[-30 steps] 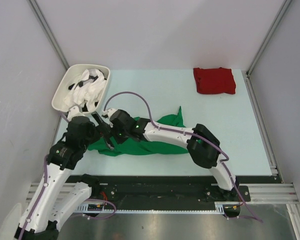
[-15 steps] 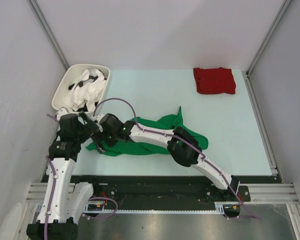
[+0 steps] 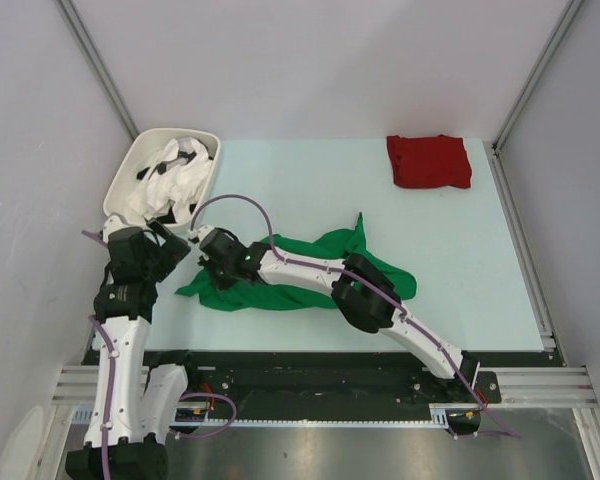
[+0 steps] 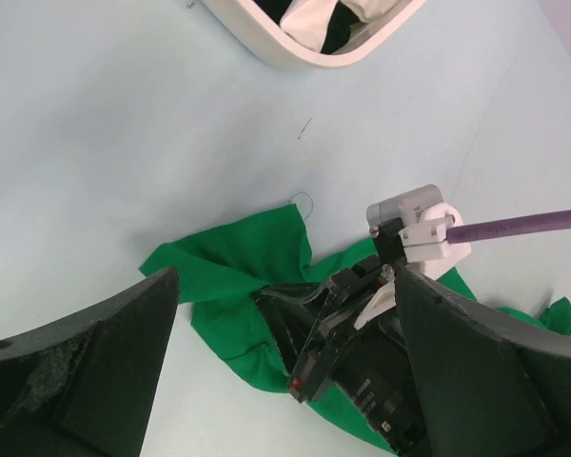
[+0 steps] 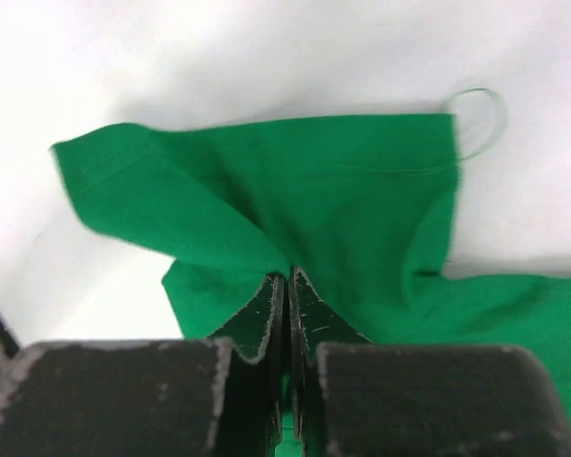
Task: Fold and stack the t-shirts
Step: Flatten the tshirt out
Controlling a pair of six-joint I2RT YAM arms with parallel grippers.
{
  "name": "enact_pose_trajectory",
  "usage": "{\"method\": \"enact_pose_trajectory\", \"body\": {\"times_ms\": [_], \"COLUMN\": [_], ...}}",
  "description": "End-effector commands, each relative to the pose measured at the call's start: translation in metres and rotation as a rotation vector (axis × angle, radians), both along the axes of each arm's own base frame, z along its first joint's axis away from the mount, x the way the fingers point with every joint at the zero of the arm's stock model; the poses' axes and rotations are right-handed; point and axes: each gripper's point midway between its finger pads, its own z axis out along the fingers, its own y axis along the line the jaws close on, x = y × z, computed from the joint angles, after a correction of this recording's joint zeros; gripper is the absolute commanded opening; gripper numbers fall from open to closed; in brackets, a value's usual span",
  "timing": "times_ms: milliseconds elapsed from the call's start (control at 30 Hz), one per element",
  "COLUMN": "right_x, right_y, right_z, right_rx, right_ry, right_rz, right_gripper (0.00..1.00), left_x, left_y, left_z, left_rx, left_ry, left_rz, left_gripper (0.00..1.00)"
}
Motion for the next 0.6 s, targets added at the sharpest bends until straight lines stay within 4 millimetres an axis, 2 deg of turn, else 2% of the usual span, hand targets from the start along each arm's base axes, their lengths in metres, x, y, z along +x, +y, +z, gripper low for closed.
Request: {"method": "enact_pose_trajectory", "body": {"times_ms": [0, 33, 67, 100, 133, 167, 200, 267, 300, 333, 400, 433, 500, 533, 567], "right_x": [0.068, 0.081, 0.095, 0.101, 0.121, 0.128, 0.134, 0.144, 0.143, 0.142, 0.144, 0.136, 0.131, 0.118, 0.118], "right_y": [-0.035, -0.042, -0.054, -0.070, -0.085, -0.098, -0.119, -0.155, -0.180, -0.194, -0.228, -0.250, -0.283, -0.308, -0.328], "right_z": [0.048, 0.063, 0.110, 0.112, 0.137, 0.162, 0.206, 0.240, 0.283, 0.291, 0.321, 0.349, 0.370, 0.391, 0.389], "right_rx": [0.006, 0.037, 0.104, 0.103, 0.151, 0.184, 0.232, 0.254, 0.307, 0.302, 0.339, 0.379, 0.394, 0.416, 0.398], "right_ry": [-0.160, -0.190, -0.243, -0.249, -0.285, -0.314, -0.370, -0.432, -0.483, -0.498, -0.529, -0.551, -0.576, -0.591, -0.597], "right_rz": [-0.225, -0.266, -0.322, -0.358, -0.416, -0.449, -0.507, -0.575, -0.625, -0.642, -0.692, -0.715, -0.761, -0.791, -0.835], "right_gripper": [0.00, 0.00, 0.00, 0.00, 0.00, 0.00, 0.00, 0.00, 0.00, 0.00, 0.00, 0.00, 0.00, 0.00, 0.00], "left_x": [0.006, 0.006, 0.007, 0.008, 0.008, 0.009, 0.011, 0.012, 0.012, 0.012, 0.011, 0.011, 0.012, 0.013, 0.014], "left_y": [-0.003, -0.006, -0.007, -0.008, -0.011, -0.013, -0.015, -0.019, -0.020, -0.021, -0.024, -0.026, -0.030, -0.032, -0.034], "left_z": [0.014, 0.015, 0.015, 0.016, 0.016, 0.015, 0.015, 0.016, 0.019, 0.022, 0.028, 0.030, 0.031, 0.031, 0.028], "left_rx": [-0.007, -0.013, -0.014, -0.015, -0.021, -0.026, -0.030, -0.037, -0.033, -0.031, -0.031, -0.033, -0.048, -0.057, -0.069], "left_ry": [-0.074, -0.081, -0.081, -0.087, -0.090, -0.092, -0.097, -0.106, -0.125, -0.142, -0.185, -0.196, -0.210, -0.208, -0.201], "left_rz": [-0.024, -0.037, -0.044, -0.054, -0.068, -0.081, -0.093, -0.122, -0.128, -0.135, -0.148, -0.157, -0.175, -0.184, -0.192], "left_gripper": [1.00, 1.00, 1.00, 1.00, 1.00, 1.00, 1.00, 0.98, 0.98, 0.98, 0.98, 0.98, 0.98, 0.98, 0.97]}}
